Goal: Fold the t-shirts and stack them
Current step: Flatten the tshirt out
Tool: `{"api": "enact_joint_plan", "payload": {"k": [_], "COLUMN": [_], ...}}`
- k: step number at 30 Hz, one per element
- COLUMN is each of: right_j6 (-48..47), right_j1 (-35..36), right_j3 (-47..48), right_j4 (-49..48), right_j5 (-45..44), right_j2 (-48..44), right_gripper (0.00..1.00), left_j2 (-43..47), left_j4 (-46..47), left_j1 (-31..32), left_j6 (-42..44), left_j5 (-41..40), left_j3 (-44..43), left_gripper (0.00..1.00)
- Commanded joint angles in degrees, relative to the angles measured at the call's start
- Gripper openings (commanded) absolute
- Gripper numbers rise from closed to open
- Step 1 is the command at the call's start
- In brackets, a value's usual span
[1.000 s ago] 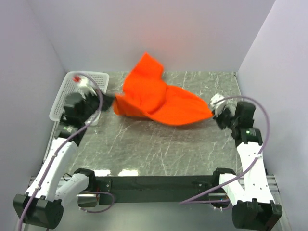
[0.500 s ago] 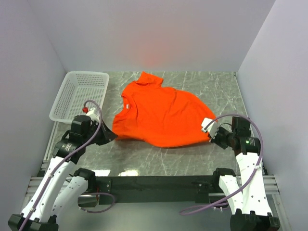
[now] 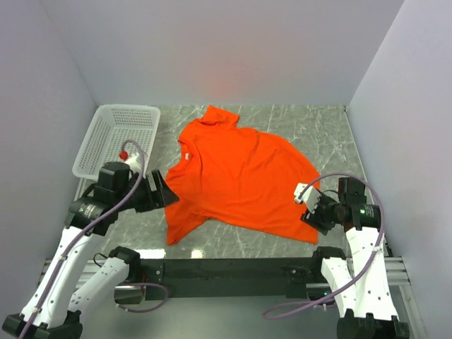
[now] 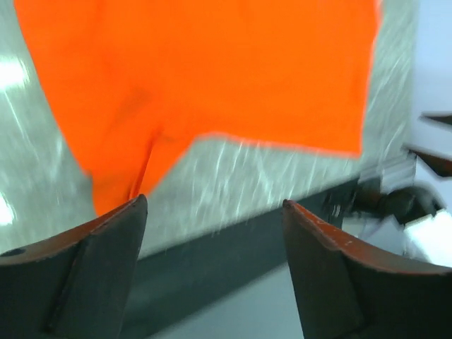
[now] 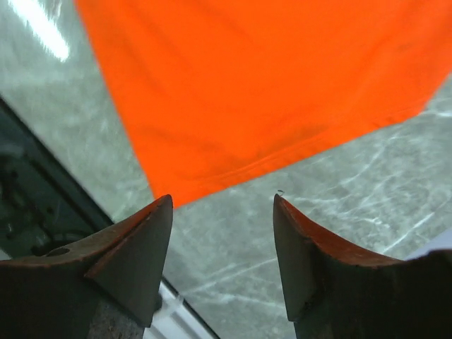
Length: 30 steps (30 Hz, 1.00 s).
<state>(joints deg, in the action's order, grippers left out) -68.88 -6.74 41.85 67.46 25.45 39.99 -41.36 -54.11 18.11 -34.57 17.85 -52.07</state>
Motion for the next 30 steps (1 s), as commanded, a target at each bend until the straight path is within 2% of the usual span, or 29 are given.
{"api": "enact_joint_plan", "payload": {"k": [1,2,3,5,6,7,8,9,10,13,18,22,30], "right_j6": [11.53,16.45,26.77,36.84,46.03,50.03,53.12,58.72,60.51,64.04,67.21,67.74,67.56], "right_j1": [-0.2,-0.2,-0.2,-0.2,-0.29,-0.29,-0.2,-0.29,-0.29,-0.73,-1.78,-2.75,-2.75], "right_j3": [4.74,4.3,4.04,4.82,5.78,7.1,10.85,13.06,15.35,25.01,35.31,42.77,50.08], "right_j4": [-8.98,-13.02,-21.06,-28.23,-33.4,-35.19,-36.42,-38.0,-38.19,-39.16,-37.67,-35.65,-30.11], "right_j5": [3.64,3.38,2.77,0.84,-0.3,-1.79,-5.12,-7.24,-9.09,-12.0,-13.85,-11.4,-6.56], "right_j2": [3.23,4.82,6.93,15.09,18.25,24.81,28.09,31.35,37.56,47.94,61.86,71.26,80.85], "right_gripper": [0.66,0.66,0.67,0.66,0.65,0.63,0.61,0.6,0.59,0.56,0.53,0.53,0.53], "left_j2": [-0.82,-1.69,-4.66,-9.5,-12.66,-19.91,-23.81,-27.77,-35.03,-47.52,-64.59,-72.88,-83.25], "left_j4": [6.79,10.13,14.51,27.16,30.43,32.99,38.23,39.33,40.47,42.59,39.09,36.36,33.98], "left_j1": [0.17,0.17,0.17,0.0,0.0,-0.09,-0.35,-0.53,-0.79,-2.19,-4.83,-5.36,-5.45], "left_j6": [1.43,0.47,-0.4,-2.6,-3.13,-3.4,-2.62,-2.26,-1.74,-0.06,-0.85,-1.47,-2.43], "left_j5": [-6.77,-7.64,-8.09,-7.83,-8.26,-8.27,-8.27,-10.01,-10.37,-12.13,-12.83,-12.22,-11.43], "left_j3": [-4.0,-2.09,-0.94,1.52,1.36,0.84,-1.43,-3.37,-5.39,-14.61,-31.05,-40.62,-48.2], "left_gripper": [0.83,0.83,0.83,0.82,0.81,0.81,0.79,0.77,0.77,0.73,0.66,0.62,0.61]}}
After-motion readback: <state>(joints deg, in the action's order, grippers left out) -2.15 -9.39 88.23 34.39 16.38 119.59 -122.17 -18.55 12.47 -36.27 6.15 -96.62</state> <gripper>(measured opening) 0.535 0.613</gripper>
